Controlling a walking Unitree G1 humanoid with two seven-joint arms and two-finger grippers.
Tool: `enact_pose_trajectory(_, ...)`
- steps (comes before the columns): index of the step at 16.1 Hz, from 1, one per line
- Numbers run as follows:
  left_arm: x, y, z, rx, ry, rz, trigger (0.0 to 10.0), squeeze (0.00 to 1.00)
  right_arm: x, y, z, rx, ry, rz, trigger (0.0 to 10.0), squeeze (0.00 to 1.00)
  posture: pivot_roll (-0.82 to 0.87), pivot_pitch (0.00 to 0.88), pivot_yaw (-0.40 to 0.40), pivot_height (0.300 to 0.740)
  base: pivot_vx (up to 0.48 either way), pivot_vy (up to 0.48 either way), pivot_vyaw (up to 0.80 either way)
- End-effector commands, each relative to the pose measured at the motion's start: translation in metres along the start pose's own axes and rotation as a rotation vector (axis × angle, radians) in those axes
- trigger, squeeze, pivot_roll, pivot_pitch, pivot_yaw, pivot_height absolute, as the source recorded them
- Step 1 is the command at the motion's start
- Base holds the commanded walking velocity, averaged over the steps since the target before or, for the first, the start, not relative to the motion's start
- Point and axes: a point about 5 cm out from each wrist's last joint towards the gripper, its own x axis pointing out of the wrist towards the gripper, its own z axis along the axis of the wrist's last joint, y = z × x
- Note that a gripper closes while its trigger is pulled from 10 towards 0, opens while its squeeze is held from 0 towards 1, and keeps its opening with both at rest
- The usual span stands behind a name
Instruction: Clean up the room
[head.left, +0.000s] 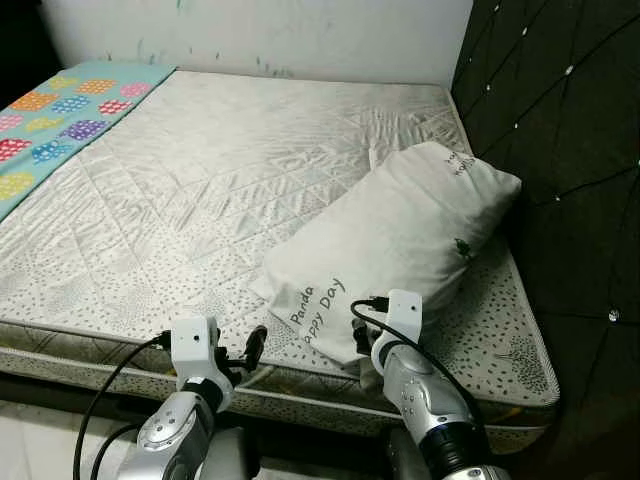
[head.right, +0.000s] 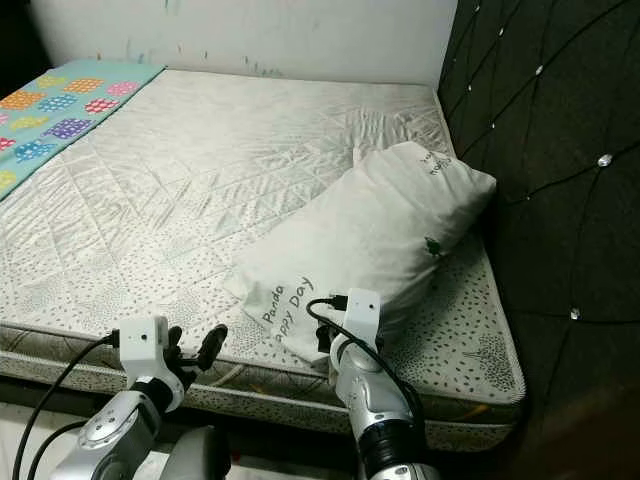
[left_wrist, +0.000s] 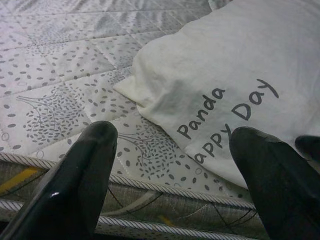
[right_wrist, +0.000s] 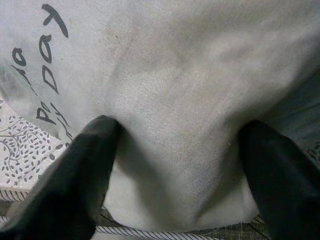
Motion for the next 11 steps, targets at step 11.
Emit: enact_pose_trajectory(11, 0.0011, 0.0001, 0.0, -0.004, 0.006, 0.013, 10.0, 0.0, -0.0036, 0.0575, -0.0037, 0.09, 0.02, 0.147, 0.0, 0.0, 0.0, 0.0, -0.002, 0.607, 0.0, 0.0, 0.0)
